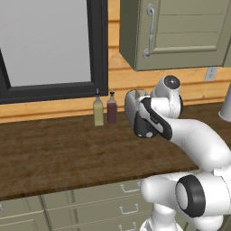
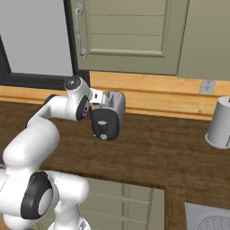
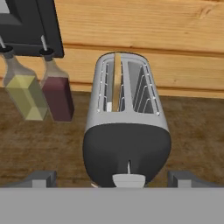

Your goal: Start the toaster. Once the lever pops up, take the bread to the plate on the dining counter.

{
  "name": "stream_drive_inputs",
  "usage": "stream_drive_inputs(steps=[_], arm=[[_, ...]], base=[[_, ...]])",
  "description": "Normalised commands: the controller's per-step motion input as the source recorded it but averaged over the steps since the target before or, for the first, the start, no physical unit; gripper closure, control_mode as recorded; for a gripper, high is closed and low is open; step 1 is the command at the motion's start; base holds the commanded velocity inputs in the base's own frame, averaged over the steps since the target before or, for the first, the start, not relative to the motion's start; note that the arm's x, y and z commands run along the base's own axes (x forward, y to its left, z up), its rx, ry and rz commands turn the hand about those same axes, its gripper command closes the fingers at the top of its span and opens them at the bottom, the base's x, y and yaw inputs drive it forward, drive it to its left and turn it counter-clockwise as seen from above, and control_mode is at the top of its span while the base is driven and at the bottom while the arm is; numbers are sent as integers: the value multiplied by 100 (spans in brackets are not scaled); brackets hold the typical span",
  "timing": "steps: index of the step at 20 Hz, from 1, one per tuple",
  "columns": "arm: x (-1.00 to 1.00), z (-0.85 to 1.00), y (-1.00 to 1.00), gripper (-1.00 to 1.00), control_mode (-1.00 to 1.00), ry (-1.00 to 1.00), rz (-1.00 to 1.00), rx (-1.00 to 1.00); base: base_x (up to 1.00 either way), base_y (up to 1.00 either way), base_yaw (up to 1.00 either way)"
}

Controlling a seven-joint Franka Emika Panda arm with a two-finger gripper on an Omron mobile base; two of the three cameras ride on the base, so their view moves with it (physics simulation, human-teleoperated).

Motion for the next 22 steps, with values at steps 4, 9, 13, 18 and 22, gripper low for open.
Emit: stream_drive_inputs(steps=[4, 9, 13, 18, 22], arm=[[23, -9, 0, -100, -100, 2, 0, 0], [46, -7, 0, -100, -100, 0, 0, 0], [51, -14, 0, -100, -100, 0, 0, 0], [33, -28, 0, -100, -100, 0, 0, 0], [14, -29, 0, -100, -100, 0, 0, 0]], base=[[0, 0, 0], [0, 0, 0], [0, 0, 0], [0, 0, 0], [0, 0, 0]])
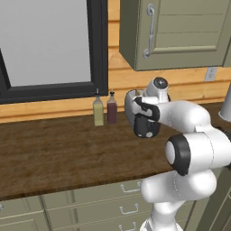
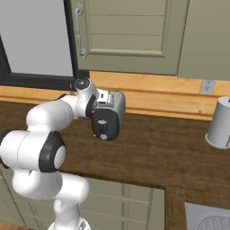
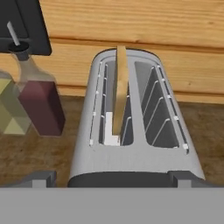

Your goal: Start the toaster. Once the lever pops up, take the bread to the plate on the dining counter.

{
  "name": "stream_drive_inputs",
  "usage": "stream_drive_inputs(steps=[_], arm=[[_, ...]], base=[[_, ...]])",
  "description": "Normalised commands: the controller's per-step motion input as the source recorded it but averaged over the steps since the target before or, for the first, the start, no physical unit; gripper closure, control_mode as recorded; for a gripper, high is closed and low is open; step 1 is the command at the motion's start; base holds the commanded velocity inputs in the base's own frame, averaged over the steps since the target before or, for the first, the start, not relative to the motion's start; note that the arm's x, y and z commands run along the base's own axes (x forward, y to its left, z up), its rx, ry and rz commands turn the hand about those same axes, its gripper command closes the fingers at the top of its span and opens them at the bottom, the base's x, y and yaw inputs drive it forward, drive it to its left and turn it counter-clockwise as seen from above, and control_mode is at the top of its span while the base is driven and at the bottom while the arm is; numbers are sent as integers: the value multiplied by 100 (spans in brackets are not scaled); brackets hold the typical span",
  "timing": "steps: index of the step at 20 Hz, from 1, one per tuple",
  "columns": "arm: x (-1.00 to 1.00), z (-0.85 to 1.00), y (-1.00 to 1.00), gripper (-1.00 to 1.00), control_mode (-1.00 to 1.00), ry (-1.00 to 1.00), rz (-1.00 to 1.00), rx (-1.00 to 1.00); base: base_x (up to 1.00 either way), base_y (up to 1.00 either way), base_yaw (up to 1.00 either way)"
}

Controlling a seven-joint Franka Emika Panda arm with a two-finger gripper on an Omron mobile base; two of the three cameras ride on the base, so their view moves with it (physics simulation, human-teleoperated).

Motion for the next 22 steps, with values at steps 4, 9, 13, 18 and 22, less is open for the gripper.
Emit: stream_drive_inputs(steps=[4, 9, 13, 18, 22], arm=[[31, -5, 0, -100, -100, 0, 0, 0], [31, -2, 0, -100, -100, 0, 0, 0], [26, -11, 0, -100, -100, 0, 0, 0], [19, -7, 0, -100, -100, 0, 0, 0], [26, -5, 0, -100, -100, 0, 0, 0]], base=[[0, 0, 0], [0, 0, 0], [0, 0, 0], [0, 0, 0], [0, 0, 0]])
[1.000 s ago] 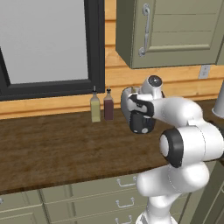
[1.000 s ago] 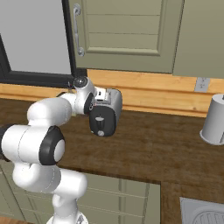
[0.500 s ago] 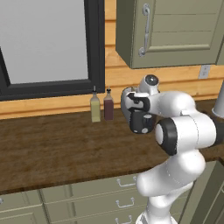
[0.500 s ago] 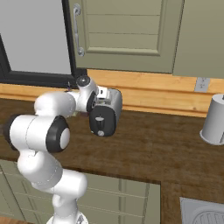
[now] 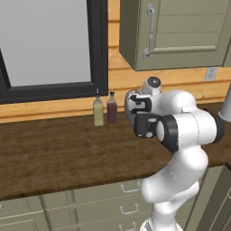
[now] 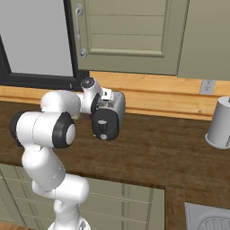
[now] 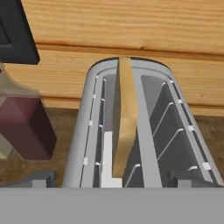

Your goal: Start the toaster. Once the lever pops up, take the bread to the plate on the dining counter.

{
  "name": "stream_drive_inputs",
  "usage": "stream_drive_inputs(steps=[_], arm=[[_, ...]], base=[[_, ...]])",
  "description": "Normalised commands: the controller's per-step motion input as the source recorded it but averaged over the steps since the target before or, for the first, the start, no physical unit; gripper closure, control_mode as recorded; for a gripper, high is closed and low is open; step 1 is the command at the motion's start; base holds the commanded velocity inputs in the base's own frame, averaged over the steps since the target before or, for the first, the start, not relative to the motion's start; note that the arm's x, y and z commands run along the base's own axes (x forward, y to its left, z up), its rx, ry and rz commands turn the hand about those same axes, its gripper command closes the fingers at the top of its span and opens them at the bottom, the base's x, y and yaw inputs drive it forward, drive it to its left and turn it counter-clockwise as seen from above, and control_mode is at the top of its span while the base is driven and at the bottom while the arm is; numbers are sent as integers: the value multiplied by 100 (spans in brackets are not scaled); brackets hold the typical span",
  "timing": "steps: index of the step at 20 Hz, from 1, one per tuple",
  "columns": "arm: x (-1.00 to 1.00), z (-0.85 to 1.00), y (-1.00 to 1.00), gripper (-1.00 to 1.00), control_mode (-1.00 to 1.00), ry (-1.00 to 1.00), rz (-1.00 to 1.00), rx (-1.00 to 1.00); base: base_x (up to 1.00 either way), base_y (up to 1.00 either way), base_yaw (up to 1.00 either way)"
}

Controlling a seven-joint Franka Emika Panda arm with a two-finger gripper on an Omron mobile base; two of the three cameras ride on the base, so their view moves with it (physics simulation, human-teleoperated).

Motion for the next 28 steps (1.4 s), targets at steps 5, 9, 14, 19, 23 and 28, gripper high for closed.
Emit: stream_drive_inputs(steps=[5, 9, 14, 19, 23, 28], arm=[[29, -8, 0, -100, -100, 0, 0, 0], [32, -12, -3, -100, -100, 0, 0, 0], [15, -28, 0, -100, -100, 0, 0, -2], [6, -35, 0, -100, -100, 0, 0, -2], [0, -37, 0, -100, -100, 0, 0, -2], [-9, -32, -1, -100, -100, -3, 0, -1]], base=[[0, 0, 0], [0, 0, 0], [0, 0, 0], [0, 0, 0], [0, 0, 0], [0, 0, 0]])
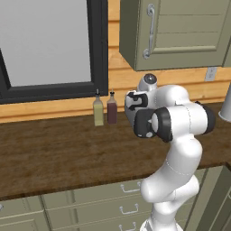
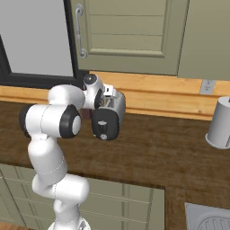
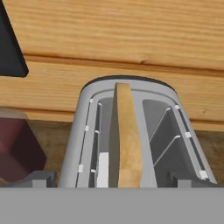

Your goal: Start the toaster. Once the lever pops up, take the bread to the plate on the dining counter.

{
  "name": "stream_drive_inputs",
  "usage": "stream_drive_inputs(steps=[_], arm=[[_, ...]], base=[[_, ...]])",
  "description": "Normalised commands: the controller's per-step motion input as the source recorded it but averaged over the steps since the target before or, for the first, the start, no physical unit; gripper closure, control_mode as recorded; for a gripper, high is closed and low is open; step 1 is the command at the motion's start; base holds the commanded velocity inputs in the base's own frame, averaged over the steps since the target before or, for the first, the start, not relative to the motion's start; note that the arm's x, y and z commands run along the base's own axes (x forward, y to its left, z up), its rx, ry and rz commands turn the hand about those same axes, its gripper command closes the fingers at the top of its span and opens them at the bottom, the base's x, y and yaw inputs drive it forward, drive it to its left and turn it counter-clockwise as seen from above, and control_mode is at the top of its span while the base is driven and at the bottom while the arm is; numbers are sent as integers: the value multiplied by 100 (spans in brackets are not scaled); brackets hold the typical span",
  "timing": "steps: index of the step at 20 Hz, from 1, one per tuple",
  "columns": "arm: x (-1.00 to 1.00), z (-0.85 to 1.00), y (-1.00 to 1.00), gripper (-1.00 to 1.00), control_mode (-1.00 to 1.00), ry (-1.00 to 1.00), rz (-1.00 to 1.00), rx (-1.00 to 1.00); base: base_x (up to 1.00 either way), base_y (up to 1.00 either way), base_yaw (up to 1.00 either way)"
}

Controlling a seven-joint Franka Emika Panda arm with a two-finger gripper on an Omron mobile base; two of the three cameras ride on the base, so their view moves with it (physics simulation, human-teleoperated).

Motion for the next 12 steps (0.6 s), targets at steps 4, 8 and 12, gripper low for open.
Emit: stream_drive_inputs(steps=[4, 8, 12], arm=[[0, -31, -3, -100, -100, -1, 0, 0], [0, -32, 0, 100, -100, 0, 0, 0], [0, -32, -1, 100, -100, 0, 0, 0]], base=[[0, 0, 0], [0, 0, 0], [0, 0, 0]])
